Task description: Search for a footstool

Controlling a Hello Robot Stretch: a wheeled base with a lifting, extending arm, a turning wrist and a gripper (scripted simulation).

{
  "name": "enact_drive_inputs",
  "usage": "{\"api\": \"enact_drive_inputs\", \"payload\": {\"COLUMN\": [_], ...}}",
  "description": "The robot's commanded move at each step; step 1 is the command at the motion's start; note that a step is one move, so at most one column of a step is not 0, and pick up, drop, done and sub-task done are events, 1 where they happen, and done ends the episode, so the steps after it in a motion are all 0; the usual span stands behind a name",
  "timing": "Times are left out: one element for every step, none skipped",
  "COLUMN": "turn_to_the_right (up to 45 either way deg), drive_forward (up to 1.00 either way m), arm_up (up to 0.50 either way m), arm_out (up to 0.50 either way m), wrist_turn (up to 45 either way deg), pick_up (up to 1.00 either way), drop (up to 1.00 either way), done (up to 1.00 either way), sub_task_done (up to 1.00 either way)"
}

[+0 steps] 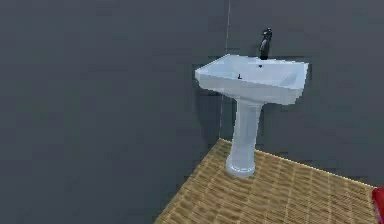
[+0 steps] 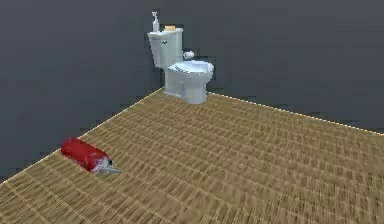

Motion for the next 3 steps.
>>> {"api": "enact_drive_inputs", "payload": {"turn_to_the_right": [45.0, 45.0, 42.0], "drive_forward": [0.0, 0.0, 0.0], "arm_up": [0.0, 0.0, 0.0], "arm_out": [0.0, 0.0, 0.0], "wrist_turn": [0.0, 0.0, 0.0], "pick_up": [0.0, 0.0, 0.0], "drop": [0.0, 0.0, 0.0], "done": [0.0, 0.0, 0.0], "sub_task_done": [0.0, 0.0, 0.0]}}
